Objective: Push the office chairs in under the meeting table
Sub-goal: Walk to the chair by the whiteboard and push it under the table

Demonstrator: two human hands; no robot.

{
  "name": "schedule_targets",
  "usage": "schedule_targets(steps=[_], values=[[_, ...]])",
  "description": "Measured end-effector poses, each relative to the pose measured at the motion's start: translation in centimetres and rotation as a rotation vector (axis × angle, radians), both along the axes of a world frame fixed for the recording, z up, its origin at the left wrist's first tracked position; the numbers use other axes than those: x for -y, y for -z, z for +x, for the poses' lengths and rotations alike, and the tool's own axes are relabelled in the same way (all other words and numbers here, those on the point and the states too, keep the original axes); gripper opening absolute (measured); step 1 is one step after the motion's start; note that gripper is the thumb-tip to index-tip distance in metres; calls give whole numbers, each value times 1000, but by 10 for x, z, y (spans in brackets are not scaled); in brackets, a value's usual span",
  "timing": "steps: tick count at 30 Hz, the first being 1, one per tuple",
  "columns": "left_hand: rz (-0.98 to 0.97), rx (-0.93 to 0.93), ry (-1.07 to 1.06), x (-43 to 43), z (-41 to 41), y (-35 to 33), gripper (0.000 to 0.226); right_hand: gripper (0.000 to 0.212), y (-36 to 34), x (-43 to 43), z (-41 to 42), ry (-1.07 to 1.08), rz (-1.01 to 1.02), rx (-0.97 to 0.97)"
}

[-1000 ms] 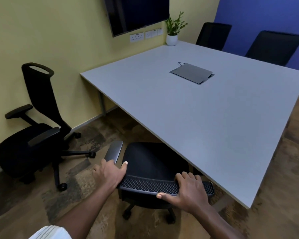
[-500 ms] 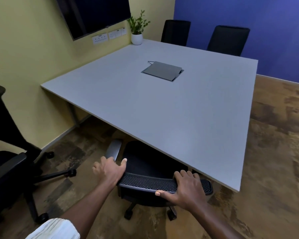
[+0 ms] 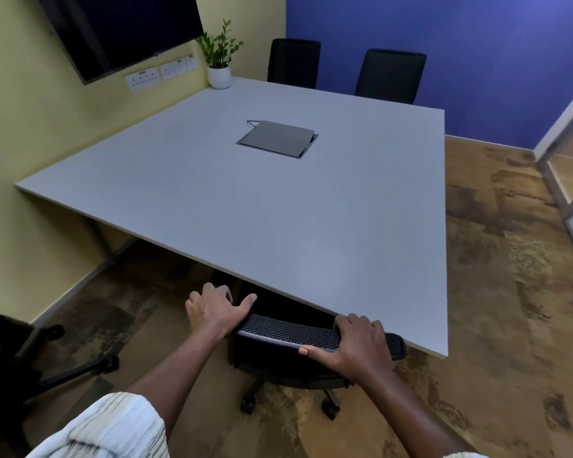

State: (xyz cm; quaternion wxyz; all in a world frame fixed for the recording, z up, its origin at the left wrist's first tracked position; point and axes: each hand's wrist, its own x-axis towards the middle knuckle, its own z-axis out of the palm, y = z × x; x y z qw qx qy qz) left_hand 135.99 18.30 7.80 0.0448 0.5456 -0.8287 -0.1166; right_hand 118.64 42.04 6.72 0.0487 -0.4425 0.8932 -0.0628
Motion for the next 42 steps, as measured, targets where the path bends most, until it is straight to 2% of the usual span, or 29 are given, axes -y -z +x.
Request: schedule_targets(steps=[15, 24, 32, 38, 42], values=[[-69, 157, 201, 50, -56, 12, 82, 109, 2, 29, -8, 167, -8, -8], [-111, 154, 220, 68, -76, 14, 70, 113, 3, 41, -8, 205, -5, -12], [-118, 139, 217, 73, -79, 17, 67, 107, 10, 47, -11, 203, -47, -49], [-153, 116, 247, 69, -80, 18, 69, 104, 10, 48, -8, 200, -40, -7], [-181, 89, 279, 56, -73, 18, 64, 94, 8, 48, -8, 139, -60, 60]])
